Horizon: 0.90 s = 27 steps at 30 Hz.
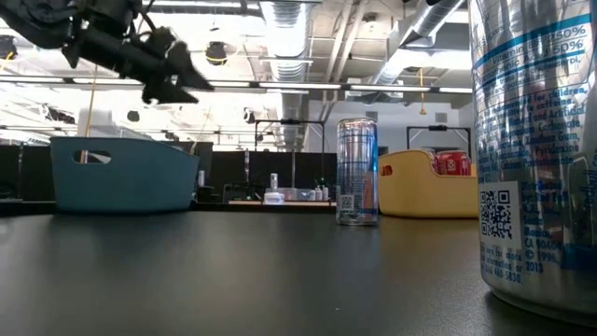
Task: Sort soda cans
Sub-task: Put the top blue soda can into the blue bin
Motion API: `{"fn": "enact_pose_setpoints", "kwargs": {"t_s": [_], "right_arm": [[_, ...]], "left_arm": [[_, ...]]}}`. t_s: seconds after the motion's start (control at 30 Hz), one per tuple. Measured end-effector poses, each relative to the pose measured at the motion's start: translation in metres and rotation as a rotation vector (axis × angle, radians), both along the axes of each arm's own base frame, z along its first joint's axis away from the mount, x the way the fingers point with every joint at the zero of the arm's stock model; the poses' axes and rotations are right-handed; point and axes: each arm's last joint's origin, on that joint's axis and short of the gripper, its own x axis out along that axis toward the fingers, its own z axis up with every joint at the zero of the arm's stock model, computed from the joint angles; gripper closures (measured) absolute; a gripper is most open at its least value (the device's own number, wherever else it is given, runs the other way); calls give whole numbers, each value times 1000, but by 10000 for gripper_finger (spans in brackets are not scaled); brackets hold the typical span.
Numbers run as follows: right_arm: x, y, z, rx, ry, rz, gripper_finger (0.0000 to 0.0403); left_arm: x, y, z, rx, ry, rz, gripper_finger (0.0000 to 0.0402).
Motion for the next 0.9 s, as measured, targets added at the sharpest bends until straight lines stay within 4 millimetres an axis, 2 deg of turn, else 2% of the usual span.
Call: {"fn": "enact_pose_setpoints", "kwargs": {"t_s": [0.1, 0.27, 0.37, 0.53, 0.67, 0.9], "right_arm": [[-5, 5, 3, 10, -16, 20, 88], [-18, 19, 7, 34, -48, 80, 88], [-30, 27, 13, 72, -99, 112, 88], [-45, 39, 19, 72, -159, 180, 88], [-50, 45, 21, 40, -207, 212, 88], [-51, 44, 22, 39, -209, 213, 88]], "left_arm": [[14, -17, -2, -28, -10, -198, 65], [40, -51, -9, 8, -158, -386, 65], [55, -71, -16, 39, -206, -424, 65], [80, -94, -36, 51, -165, -398, 65], [100, -102, -47, 60, -157, -399, 65], [143, -103, -66, 74, -72, -417, 65]]}}
